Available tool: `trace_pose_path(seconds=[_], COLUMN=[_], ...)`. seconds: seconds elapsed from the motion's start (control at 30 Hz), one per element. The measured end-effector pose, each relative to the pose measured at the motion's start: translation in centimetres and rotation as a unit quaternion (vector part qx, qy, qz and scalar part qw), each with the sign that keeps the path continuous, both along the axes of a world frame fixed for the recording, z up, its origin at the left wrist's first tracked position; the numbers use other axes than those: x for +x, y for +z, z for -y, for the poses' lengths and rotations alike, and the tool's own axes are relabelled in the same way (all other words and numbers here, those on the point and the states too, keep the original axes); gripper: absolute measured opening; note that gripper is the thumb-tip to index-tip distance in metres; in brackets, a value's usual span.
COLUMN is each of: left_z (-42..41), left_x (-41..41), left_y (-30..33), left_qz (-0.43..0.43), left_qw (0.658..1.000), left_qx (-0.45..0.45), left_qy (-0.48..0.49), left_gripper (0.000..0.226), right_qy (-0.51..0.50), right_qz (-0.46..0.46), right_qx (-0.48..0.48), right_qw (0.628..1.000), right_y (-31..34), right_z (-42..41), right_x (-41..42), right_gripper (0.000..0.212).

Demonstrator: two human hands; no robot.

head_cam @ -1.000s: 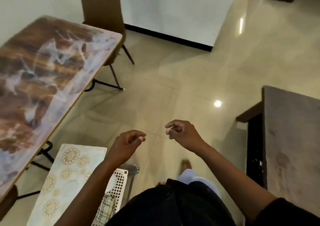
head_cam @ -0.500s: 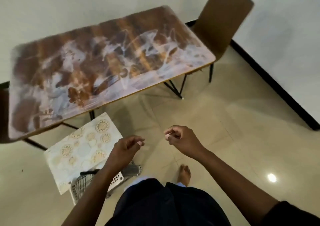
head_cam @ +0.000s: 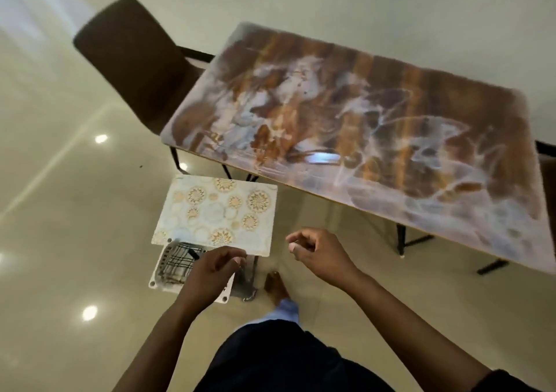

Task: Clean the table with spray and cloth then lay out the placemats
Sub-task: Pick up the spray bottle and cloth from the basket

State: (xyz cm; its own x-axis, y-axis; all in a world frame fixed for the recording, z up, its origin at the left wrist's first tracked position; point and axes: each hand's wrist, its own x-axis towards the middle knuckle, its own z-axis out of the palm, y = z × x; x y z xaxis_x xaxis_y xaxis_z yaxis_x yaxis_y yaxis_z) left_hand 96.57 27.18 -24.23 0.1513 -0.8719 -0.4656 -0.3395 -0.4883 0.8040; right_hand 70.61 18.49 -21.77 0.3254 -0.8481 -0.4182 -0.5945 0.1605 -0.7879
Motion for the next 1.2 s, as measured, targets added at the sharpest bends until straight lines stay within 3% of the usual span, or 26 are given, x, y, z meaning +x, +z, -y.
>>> trace_pose_path(seconds=[0.23, 0.43, 0.6, 0.73, 0.97, 1.13, 1.2], left_z=[0.6, -0.2, -0.9, -0.5, 0.2, -0.5, -0.3], left_x=[4.8, 9.9, 11.9, 12.9, 13.2, 12.8, 13.0], left_y=[-1.2, -2.8, -7.4, -12.0, -22.8, -29.1, -30.3], left_qz=[-0.013, 0.076, 0.133, 0.179, 0.253, 0.352, 0.374], left_qw=[0.987, 0.955, 0.947, 0.937, 0.930, 0.909, 0.901], left_qx=[0.036, 0.065, 0.140, 0.164, 0.213, 0.204, 0.197], left_qy=[0.158, 0.280, 0.255, 0.251, 0.163, 0.092, 0.093], left_gripper=[0.026, 0.017, 0.016, 0.023, 0.041, 0.061, 0.058], right_qy=[0.137, 0.274, 0.414, 0.493, 0.608, 0.631, 0.630], right_qz=[-0.042, -0.063, -0.080, -0.098, -0.121, -0.122, -0.120], right_qx=[0.015, 0.020, 0.015, 0.023, -0.015, -0.019, -0.015], right_qw=[0.990, 0.959, 0.906, 0.864, 0.784, 0.766, 0.767], right_y=[-0.8, -3.7, -8.2, -13.1, -21.5, -25.9, -27.1], right_z=[8.2, 13.2, 14.9, 15.3, 15.1, 14.7, 14.6], right_x=[6.9, 14.6, 21.4, 26.2, 33.2, 35.0, 35.3], right_gripper=[0.015, 0.013, 0.014, 0.014, 0.020, 0.019, 0.019])
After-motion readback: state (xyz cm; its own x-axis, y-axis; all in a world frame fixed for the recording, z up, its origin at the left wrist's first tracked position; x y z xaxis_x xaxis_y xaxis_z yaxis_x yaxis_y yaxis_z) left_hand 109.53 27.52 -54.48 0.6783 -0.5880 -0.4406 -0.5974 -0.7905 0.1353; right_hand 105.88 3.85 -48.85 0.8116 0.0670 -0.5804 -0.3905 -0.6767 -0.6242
